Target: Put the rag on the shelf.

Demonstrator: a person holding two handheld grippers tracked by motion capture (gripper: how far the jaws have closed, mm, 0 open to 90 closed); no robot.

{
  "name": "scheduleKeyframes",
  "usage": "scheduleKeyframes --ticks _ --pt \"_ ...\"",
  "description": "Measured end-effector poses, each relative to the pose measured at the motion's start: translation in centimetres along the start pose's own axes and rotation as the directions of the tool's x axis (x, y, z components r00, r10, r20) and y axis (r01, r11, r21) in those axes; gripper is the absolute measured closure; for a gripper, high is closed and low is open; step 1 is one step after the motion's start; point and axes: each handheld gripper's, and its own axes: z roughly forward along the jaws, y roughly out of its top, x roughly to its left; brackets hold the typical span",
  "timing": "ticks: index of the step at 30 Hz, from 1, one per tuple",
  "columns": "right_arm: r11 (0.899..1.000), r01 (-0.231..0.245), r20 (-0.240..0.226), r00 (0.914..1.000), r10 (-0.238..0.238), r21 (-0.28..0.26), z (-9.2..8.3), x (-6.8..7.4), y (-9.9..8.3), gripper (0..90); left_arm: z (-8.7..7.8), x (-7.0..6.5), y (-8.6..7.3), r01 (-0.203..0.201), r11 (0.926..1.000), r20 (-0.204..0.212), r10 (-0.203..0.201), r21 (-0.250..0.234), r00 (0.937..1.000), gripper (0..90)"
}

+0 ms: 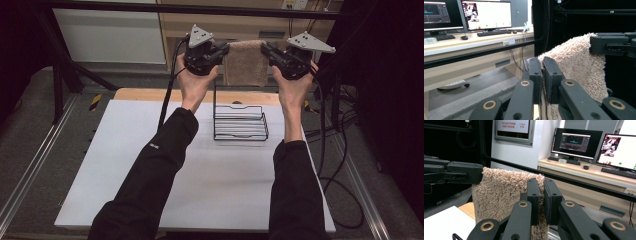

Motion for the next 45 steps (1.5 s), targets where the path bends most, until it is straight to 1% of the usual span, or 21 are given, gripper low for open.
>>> scheduleKeyframes --ticks 1,4,6,10,11,13,15,17,20,22,28,31,38,45 --pt "1.000 -0.001 -0.002 1.0000 0.001 0.005 0.0 -0.1 -0.1 84.5 0.0 0.0 -0.1 -0.009 1.0000 -0.003 0.009 0.004 1.0000 84.8" --pt "1.000 -0.003 -0.007 1.0000 0.003 0.020 0.0 -0.3 -0.6 84.4 0.2 -0.1 -0.6 -0.011 0.9999 0.003 0.011 0.010 0.9999 84.9" --pt "1.000 -0.004 -0.013 0.9999 0.005 0.026 -0.1 -0.3 -1.0 84.4 0.2 -0.1 -0.9 -0.018 0.9996 0.005 0.018 0.022 0.9998 84.8" --pt "0.999 0.002 -0.022 0.9997 -0.001 0.047 -0.3 -0.3 -1.9 84.4 0.1 -0.3 -1.5 -0.025 0.9991 0.017 0.025 0.035 0.9995 84.8" --pt "0.999 -0.003 -0.024 0.9997 0.004 0.051 -0.4 -0.3 -2.1 84.4 0.1 -0.4 -1.7 -0.025 0.9989 0.027 0.024 0.040 0.9993 84.8" --pt "0.998 -0.008 -0.027 0.9996 0.010 0.054 -0.6 -0.3 -2.5 84.4 0.0 -0.6 -1.9 -0.025 0.9988 0.033 0.023 0.042 0.9992 84.9" --pt "0.998 -0.007 -0.027 0.9996 0.009 0.060 -0.7 -0.3 -2.8 84.4 -0.1 -0.8 -2.1 -0.034 0.9983 0.039 0.032 0.048 0.9987 84.8" --pt "0.998 -0.009 -0.028 0.9996 0.011 0.059 -0.9 -0.3 -3.1 84.4 -0.1 -1.0 -2.2 -0.028 0.9987 0.046 0.026 0.042 0.9986 84.8" --pt "0.998 -0.020 -0.031 0.9993 0.022 0.057 -1.2 -0.4 -3.3 84.3 -0.2 -1.1 -2.4 -0.032 0.9985 0.053 0.030 0.044 0.9981 84.8" --pt "0.998 -0.022 -0.032 0.9992 0.024 0.058 -1.3 -0.4 -3.5 84.3 -0.3 -1.2 -2.5 -0.037 0.9980 0.055 0.034 0.051 0.9979 84.8" --pt "0.998 -0.022 -0.036 0.9991 0.024 0.063 -1.6 -0.3 -4.0 84.2 -0.3 -1.3 -3.0 -0.034 0.9976 0.066 0.030 0.061 0.9973 84.8" --pt "0.997 -0.027 -0.038 0.9988 0.030 0.067 -1.8 -0.3 -4.3 84.0 -0.4 -1.5 -3.2 -0.047 0.9970 0.074 0.042 0.062 0.9964 84.8" --pt "0.998 -0.034 -0.048 0.9982 0.037 0.057 -2.4 -0.2 -4.6 83.7 -0.8 -1.7 -3.3 -0.050 0.9972 0.087 0.046 0.055 0.9952 84.8" --pt "0.998 -0.037 -0.061 0.9973 0.040 0.059 -2.9 0.0 -5.0 83.4 -1.3 -2.0 -3.7 -0.057 0.9966 0.106 0.050 0.060 0.9931 84.8"
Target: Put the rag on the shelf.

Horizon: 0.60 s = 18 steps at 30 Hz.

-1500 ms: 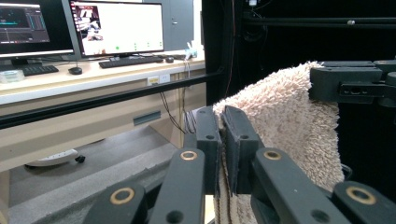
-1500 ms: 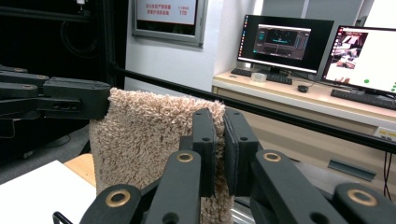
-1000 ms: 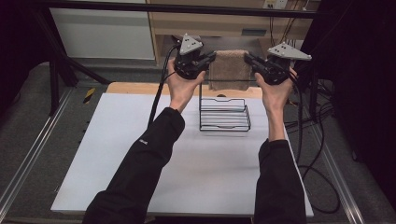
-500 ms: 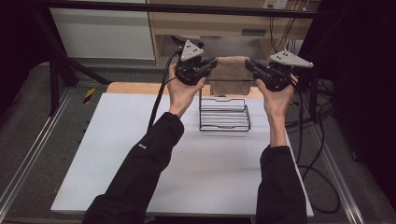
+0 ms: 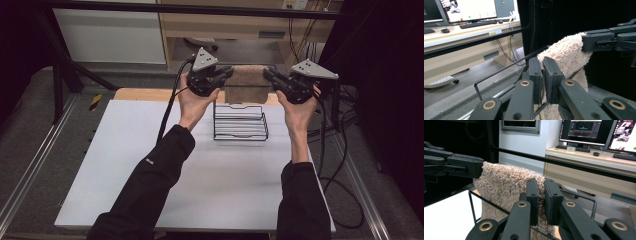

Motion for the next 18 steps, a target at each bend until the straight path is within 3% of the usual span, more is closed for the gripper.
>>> scheduleKeyframes --ticks 8,18 --pt "1.000 0.007 -0.005 1.0000 -0.007 0.016 -0.8 0.4 0.0 83.2 -0.6 -0.6 -0.1 -0.029 0.9995 0.017 0.029 0.009 0.9994 84.7" --pt "0.998 0.026 -0.014 0.9996 -0.026 0.053 -1.3 0.8 -0.7 83.1 -0.9 -1.3 -0.8 -0.053 0.9970 0.020 0.052 0.056 0.9984 84.0"
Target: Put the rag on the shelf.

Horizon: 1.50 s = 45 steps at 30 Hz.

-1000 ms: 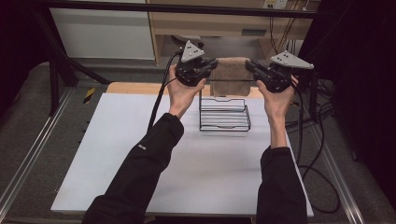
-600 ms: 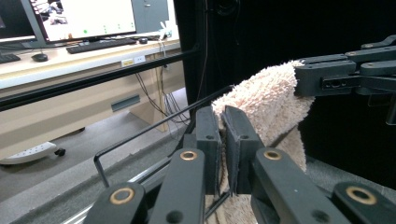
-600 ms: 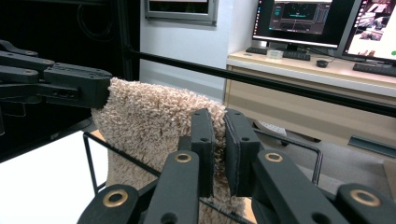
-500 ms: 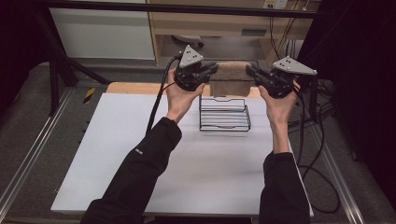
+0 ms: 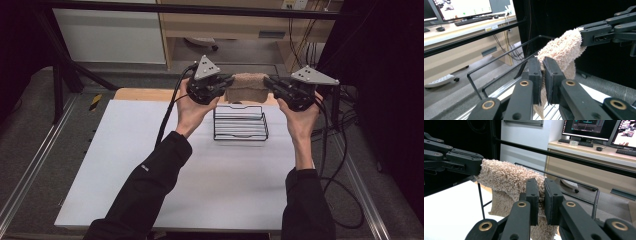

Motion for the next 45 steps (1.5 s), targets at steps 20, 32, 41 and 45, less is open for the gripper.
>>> scheduleKeyframes --ticks 20,32,41,45 --pt "0.998 0.018 -0.040 0.9991 -0.015 0.059 -0.5 0.4 -1.4 83.8 -0.7 0.4 0.5 0.086 0.9958 0.039 -0.087 0.033 0.9955 71.2" --pt "0.998 0.028 -0.052 0.9983 -0.025 0.062 -0.5 0.4 -2.0 83.7 0.7 0.5 1.3 0.141 0.9853 0.056 -0.146 0.097 0.9877 82.6" --pt "0.997 0.014 -0.065 0.9978 -0.009 0.079 -0.8 0.2 -2.3 80.2 1.1 0.2 -0.4 0.122 0.9802 0.096 -0.138 0.156 0.9858 89.5" --pt "0.997 0.009 -0.072 0.9974 -0.003 0.079 -0.9 0.3 -2.4 76.3 1.0 0.1 -0.7 0.109 0.9811 0.097 -0.126 0.159 0.9874 89.6"
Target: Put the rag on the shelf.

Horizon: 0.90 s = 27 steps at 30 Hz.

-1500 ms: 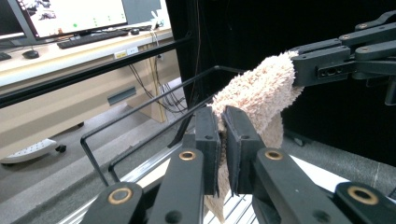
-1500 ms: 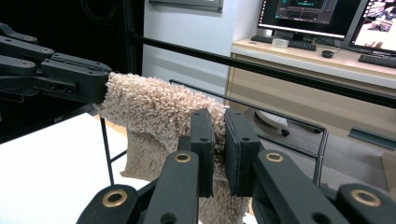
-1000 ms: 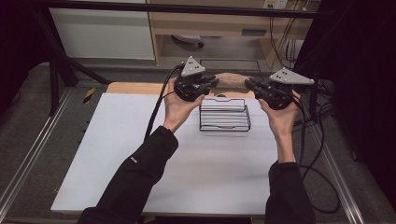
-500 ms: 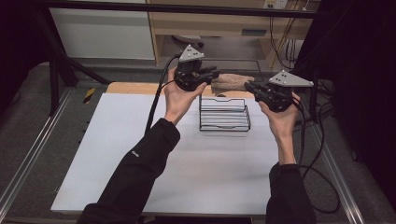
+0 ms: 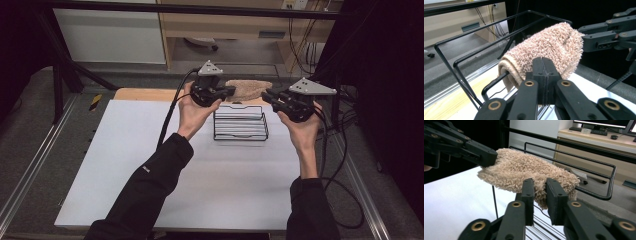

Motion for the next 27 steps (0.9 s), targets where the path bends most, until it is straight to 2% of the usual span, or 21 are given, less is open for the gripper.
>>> scheduleKeyframes --ticks 3,5,8,11,13,15,17,21,27 --pt "1.000 -0.005 -0.006 1.0000 0.005 -0.005 -0.2 0.1 0.1 72.9 0.0 -0.1 -0.2 -0.013 0.9999 -0.005 0.013 0.000 0.9999 89.7" --pt "1.000 -0.011 -0.010 0.9999 0.011 -0.021 -0.4 0.2 0.2 66.4 0.1 -0.1 -0.4 -0.023 0.9997 -0.007 0.023 0.006 0.9997 89.7" --pt "0.999 -0.020 -0.016 0.9997 0.020 -0.047 -0.7 0.1 0.5 65.5 0.2 -0.2 -0.6 -0.034 0.9994 -0.013 0.034 0.012 0.9993 89.7" --pt "0.998 -0.042 -0.028 0.9988 0.041 -0.049 -0.7 0.1 0.7 71.2 0.5 -0.2 -0.9 -0.043 0.9990 -0.017 0.043 0.016 0.9989 89.7" --pt "0.998 -0.056 -0.040 0.9977 0.056 -0.017 -0.5 0.1 0.6 78.9 0.6 -0.2 -1.0 -0.046 0.9987 -0.020 0.046 0.021 0.9987 89.7" --pt "0.997 -0.072 -0.033 0.9968 0.073 0.014 -0.2 0.2 0.2 84.9 0.7 -0.2 -1.2 -0.048 0.9986 -0.023 0.048 0.024 0.9986 89.7" --pt "0.995 -0.092 -0.033 0.9951 0.093 0.040 0.1 0.1 -0.3 88.2 0.8 0.0 -1.4 -0.051 0.9983 -0.028 0.052 0.029 0.9982 89.7" --pt "0.992 -0.102 -0.005 0.9947 0.103 0.078 0.7 -0.2 -1.1 90.0 1.1 0.3 -1.7 -0.047 0.9984 -0.029 0.047 0.031 0.9984 89.7" --pt "0.993 -0.088 0.049 0.9952 0.084 0.074 1.5 -0.4 -1.9 90.0 1.5 0.3 -2.0 -0.045 0.9985 -0.033 0.046 0.030 0.9984 89.7"
